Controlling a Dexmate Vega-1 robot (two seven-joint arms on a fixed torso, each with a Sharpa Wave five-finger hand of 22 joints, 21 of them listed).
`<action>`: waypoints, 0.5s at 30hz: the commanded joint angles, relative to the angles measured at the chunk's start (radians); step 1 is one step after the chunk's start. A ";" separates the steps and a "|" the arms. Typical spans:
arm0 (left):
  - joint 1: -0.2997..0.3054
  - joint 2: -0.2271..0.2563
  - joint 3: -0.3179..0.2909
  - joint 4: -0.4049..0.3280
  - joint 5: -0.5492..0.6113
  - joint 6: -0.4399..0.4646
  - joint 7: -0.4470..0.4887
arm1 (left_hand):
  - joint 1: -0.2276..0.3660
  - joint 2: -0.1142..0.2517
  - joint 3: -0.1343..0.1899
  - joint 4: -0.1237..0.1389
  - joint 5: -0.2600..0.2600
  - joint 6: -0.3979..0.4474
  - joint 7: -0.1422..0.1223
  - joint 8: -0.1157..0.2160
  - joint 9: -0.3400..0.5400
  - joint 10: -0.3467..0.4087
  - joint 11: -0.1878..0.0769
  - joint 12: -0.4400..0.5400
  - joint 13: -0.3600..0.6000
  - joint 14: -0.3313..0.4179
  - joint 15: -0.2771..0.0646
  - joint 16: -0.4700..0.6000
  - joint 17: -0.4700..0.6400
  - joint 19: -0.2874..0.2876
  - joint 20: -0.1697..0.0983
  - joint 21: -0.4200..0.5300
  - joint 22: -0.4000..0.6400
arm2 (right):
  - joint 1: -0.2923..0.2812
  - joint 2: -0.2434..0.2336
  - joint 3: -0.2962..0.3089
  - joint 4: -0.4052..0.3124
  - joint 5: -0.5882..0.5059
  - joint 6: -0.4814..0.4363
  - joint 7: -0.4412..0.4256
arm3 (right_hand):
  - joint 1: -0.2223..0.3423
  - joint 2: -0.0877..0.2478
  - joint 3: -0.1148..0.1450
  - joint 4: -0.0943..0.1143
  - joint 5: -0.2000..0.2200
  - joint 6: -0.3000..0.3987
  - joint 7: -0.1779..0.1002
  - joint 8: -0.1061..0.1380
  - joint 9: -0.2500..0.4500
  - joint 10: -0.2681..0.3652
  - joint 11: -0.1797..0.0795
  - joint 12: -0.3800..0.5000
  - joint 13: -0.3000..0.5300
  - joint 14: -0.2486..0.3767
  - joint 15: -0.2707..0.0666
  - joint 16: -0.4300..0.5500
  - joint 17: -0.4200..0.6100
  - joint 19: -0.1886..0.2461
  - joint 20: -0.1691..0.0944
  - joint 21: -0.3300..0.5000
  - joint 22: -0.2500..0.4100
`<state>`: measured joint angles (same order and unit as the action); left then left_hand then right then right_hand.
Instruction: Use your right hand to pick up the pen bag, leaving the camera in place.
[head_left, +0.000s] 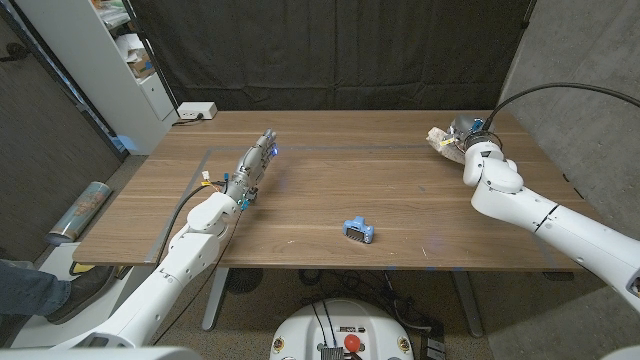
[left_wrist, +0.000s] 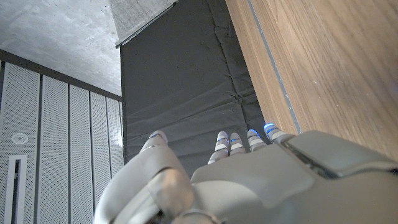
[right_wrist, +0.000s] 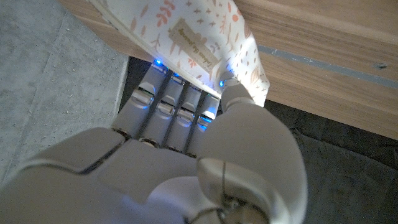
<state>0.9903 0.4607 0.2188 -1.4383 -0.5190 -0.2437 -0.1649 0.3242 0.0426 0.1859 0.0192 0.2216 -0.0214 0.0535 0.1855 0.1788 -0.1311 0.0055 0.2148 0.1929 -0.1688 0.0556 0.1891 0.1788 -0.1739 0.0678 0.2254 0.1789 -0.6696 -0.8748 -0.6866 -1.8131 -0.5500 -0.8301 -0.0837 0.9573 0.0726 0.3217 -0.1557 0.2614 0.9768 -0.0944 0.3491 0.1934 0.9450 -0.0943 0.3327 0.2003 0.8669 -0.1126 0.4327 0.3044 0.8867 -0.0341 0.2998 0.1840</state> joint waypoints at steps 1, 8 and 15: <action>0.005 0.000 0.003 -0.011 0.003 -0.001 0.010 | 0.006 0.009 -0.001 -0.003 -0.001 -0.001 0.002 0.004 0.002 0.000 0.001 -0.004 0.003 -0.015 0.001 0.000 0.005 -0.028 0.006 -0.003 0.003 | -0.013 -0.015 0.018 -0.032 -0.022 0.018 0.006 | 0.009 0.003 0.004 0.006 -0.007 0.001 -0.001 -0.002 0.005 0.002 0.002 -0.003 0.002 0.009 -0.041 -0.002 0.002 0.001 -0.005 -0.002 0.001; 0.004 0.001 0.005 -0.016 0.003 -0.003 0.012 | 0.006 0.009 -0.001 -0.004 -0.002 -0.001 0.002 0.003 0.002 0.000 0.001 -0.004 0.003 -0.016 0.002 0.000 0.005 -0.027 0.006 -0.004 0.003 | -0.023 -0.014 0.036 -0.039 -0.019 0.026 0.007 | 0.008 0.004 0.003 0.008 -0.009 0.003 -0.001 -0.003 0.005 0.005 0.002 -0.004 0.002 0.012 -0.042 -0.003 0.004 0.000 -0.005 -0.003 0.002; 0.004 0.000 0.006 -0.015 0.002 -0.006 0.012 | 0.006 0.010 -0.002 -0.004 -0.002 -0.001 0.003 0.004 0.002 -0.001 0.000 -0.004 0.003 -0.016 0.001 0.000 0.005 -0.027 0.005 -0.005 0.003 | -0.034 -0.020 0.052 -0.057 -0.024 0.031 0.005 | 0.007 0.005 0.003 0.010 -0.012 0.005 -0.001 -0.004 0.005 0.005 0.002 -0.006 0.002 0.013 -0.042 -0.004 0.005 0.000 -0.005 -0.003 0.002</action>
<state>0.9935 0.4611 0.2225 -1.4510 -0.5172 -0.2449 -0.1554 0.3242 0.0426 0.1860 0.0193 0.2216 -0.0214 0.0535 0.1855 0.1788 -0.1311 0.0055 0.2148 0.1930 -0.1689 0.0556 0.1891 0.1788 -0.1739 0.0678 0.2216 0.1788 -0.6875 -0.8869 -0.6596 -1.8460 -0.5674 -0.8121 -0.0801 0.9572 0.0725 0.3259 -0.1514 0.2537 0.9767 -0.0944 0.3472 0.1933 0.9450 -0.0943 0.3289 0.2004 0.8685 -0.1109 0.4287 0.3042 0.8867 -0.0341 0.2998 0.1839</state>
